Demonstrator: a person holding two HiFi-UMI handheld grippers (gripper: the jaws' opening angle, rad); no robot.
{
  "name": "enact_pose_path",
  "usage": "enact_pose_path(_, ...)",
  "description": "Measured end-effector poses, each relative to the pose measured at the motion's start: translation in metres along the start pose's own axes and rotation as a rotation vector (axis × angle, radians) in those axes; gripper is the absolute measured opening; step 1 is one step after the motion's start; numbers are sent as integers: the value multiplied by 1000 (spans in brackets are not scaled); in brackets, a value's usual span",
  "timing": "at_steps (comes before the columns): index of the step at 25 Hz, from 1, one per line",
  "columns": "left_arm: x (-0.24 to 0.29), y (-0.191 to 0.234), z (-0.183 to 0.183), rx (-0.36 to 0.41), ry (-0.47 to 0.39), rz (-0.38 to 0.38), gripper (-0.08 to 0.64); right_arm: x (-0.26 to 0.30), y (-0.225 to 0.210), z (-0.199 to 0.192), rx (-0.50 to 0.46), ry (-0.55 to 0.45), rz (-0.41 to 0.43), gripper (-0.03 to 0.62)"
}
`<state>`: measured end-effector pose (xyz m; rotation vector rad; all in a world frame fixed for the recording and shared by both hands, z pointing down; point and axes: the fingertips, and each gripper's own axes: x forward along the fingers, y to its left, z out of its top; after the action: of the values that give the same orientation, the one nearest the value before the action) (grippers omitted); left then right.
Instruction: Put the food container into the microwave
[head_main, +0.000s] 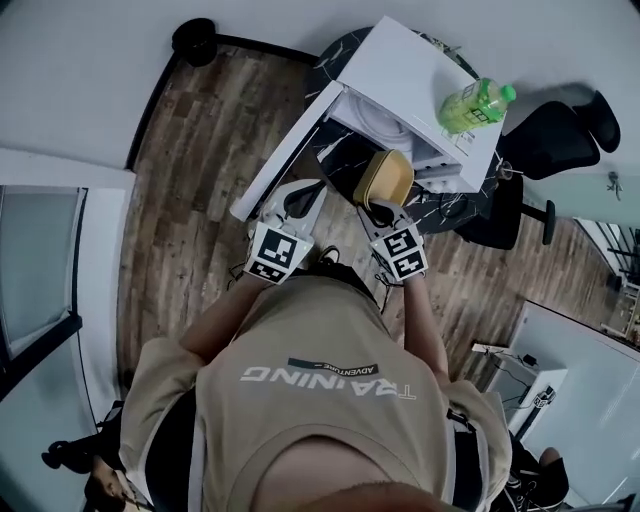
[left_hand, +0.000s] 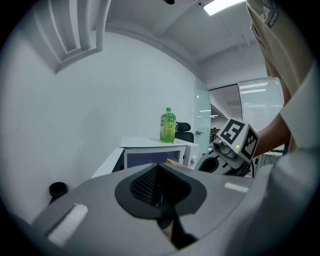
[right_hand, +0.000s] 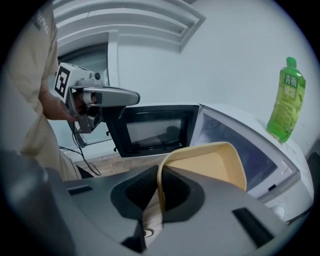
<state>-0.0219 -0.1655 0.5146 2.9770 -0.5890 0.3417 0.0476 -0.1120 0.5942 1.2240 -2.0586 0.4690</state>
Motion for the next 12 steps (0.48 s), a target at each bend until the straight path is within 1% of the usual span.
enact_pose_path(3,9,17,-7,-37,5,32,9,7,-8,-3,-28,31,13,25)
enact_pose_path(6,16,27,-11,-74,29,65,9,13,-19,-4,-41,36,39,25)
enact_pose_path(9,23,28,-6,-54,50,87,8,18,-28,-5,-63,32,81,25)
enact_pose_path(12,31,33,2,-55,72,141,9,21,-40,-5,-84,41,117,25)
